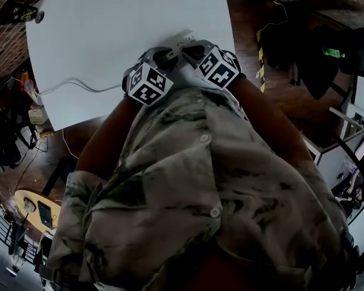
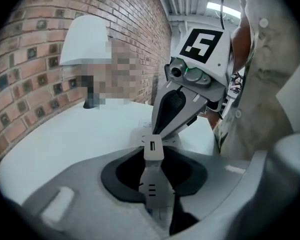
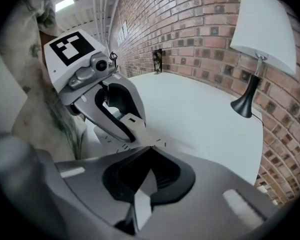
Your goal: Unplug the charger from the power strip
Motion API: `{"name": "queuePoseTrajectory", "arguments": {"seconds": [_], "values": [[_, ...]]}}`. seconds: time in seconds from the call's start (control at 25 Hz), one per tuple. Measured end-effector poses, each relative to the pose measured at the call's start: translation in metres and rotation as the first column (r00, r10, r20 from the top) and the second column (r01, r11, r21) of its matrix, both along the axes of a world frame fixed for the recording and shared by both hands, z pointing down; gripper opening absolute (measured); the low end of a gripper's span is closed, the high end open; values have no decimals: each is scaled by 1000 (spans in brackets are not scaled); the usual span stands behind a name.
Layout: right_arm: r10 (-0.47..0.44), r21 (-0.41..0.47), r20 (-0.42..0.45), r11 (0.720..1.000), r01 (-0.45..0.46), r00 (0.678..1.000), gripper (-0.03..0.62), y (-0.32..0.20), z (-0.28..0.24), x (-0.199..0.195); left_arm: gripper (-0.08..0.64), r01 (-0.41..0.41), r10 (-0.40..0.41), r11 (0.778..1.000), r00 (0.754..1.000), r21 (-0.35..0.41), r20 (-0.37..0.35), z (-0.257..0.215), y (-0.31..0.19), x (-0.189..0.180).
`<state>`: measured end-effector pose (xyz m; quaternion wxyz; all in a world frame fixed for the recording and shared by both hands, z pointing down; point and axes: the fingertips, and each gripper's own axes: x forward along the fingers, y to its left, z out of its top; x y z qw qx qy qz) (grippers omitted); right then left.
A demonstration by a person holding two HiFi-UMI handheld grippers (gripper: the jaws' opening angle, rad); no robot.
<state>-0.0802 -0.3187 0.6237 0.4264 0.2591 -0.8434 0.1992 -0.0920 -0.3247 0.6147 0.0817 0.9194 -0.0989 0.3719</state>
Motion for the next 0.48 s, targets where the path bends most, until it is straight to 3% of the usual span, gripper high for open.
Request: {"name": "queuePoseTrajectory", "arguments": {"seconds": [0.48], "values": [[25,-61,-39,998,-27,999,6,-2,0,1,101,-13,13,1000,1000,19,15,-3,0,2]]}}
